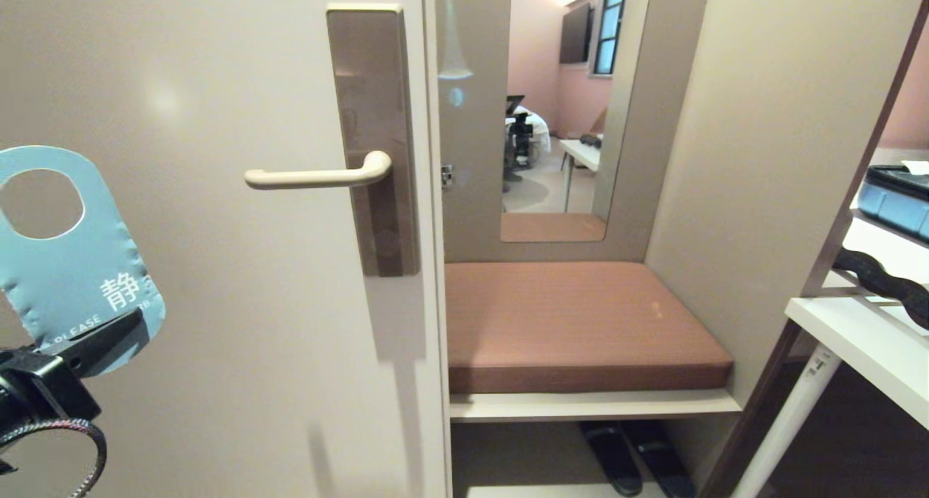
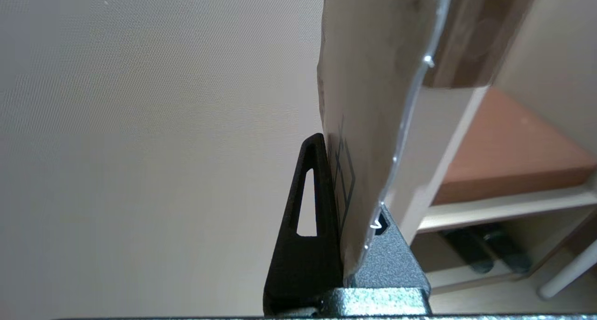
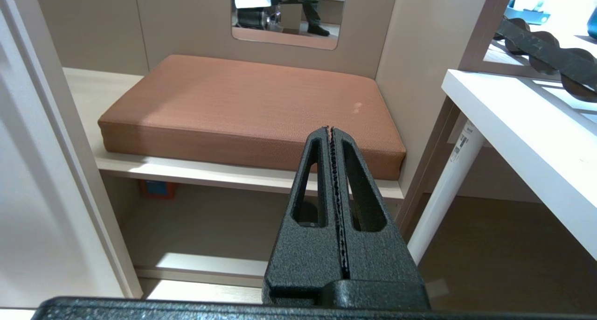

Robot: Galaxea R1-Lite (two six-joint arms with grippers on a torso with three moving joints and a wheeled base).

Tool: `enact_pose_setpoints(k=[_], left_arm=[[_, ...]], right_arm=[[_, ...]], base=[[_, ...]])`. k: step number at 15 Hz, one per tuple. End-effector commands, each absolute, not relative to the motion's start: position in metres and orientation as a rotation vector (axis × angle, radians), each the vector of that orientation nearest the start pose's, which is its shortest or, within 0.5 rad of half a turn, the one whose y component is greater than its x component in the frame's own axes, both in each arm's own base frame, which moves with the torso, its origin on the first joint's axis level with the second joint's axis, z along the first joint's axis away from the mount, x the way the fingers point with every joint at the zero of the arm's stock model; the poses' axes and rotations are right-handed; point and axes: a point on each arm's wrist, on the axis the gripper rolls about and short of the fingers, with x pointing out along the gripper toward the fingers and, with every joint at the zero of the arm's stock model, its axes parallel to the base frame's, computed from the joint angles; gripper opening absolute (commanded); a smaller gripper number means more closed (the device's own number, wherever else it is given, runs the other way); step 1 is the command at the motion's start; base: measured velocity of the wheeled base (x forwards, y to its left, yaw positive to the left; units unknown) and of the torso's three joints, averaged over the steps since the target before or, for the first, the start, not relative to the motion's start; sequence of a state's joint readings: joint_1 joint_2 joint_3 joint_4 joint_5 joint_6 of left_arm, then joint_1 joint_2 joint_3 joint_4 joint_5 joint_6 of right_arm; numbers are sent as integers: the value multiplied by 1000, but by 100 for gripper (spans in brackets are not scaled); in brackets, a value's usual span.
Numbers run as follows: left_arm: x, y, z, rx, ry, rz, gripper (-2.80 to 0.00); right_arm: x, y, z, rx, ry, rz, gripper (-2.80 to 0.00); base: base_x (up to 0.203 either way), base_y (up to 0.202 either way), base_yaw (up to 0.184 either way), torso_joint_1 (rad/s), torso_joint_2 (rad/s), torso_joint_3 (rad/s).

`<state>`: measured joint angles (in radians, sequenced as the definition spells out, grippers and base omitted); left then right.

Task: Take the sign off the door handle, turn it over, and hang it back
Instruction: Hang the sign back with the other side facing out

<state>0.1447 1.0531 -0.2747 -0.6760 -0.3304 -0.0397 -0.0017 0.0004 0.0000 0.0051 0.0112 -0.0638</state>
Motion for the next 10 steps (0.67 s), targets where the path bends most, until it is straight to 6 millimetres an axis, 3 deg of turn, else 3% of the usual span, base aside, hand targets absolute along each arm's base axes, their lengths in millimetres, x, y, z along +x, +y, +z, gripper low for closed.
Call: enact_pose_setpoints(k=[1,10], left_arm=[[144,13,181,-49,144,-186,-280],[180,18,190,-14,162,-190,-280]], right_arm=[[-23,0,75,-64,4,11,-280],[-23,0,75,-63,4,11,-280]], base=[[0,0,0,0,0,0],[0,0,0,0,0,0]])
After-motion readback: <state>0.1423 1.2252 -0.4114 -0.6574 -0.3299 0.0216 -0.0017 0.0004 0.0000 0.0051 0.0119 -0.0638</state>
